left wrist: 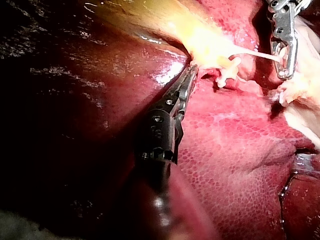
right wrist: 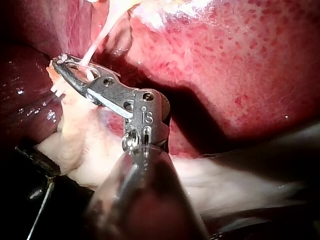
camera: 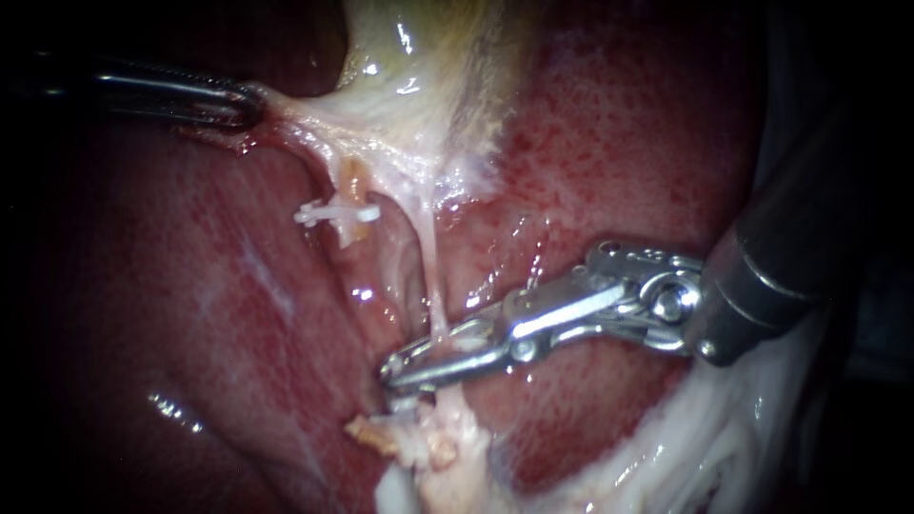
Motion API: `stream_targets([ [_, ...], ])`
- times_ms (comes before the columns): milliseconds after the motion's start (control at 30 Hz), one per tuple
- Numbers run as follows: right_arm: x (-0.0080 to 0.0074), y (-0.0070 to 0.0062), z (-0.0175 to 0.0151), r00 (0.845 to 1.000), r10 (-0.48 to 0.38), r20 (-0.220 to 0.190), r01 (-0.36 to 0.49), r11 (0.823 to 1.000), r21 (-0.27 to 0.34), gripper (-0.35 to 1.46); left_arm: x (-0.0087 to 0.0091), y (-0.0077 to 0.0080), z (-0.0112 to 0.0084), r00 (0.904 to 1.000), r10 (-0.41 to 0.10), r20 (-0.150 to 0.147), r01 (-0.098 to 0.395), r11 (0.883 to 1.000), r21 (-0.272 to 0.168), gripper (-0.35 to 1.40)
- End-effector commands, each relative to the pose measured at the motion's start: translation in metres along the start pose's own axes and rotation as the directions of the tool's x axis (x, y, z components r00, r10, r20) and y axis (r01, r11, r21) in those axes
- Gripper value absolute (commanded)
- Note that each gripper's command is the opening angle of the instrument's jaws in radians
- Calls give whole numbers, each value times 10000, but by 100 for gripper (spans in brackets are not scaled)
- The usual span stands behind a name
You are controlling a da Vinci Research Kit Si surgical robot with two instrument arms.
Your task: Clipping second clip right tube
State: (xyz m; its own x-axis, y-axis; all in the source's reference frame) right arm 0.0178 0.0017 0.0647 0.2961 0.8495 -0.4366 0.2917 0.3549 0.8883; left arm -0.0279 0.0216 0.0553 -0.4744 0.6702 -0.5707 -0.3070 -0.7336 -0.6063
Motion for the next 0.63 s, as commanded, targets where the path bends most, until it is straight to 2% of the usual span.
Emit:
stream_targets([
  [33,1,0,2,9998,175,-8,-175,9998,37,-35,0,0,0,10000,4,1,-4,10000,-1,-35],
  [100,0,0,1,9992,408,-23,-408,9992,42,-35,0,-1,0,10000,5,1,-5,10000,-1,-35],
  [633,-2,2,-2,9992,401,10,-401,9992,78,-35,-2,-2,3,10000,14,-1,-14,10000,10,-35],
])
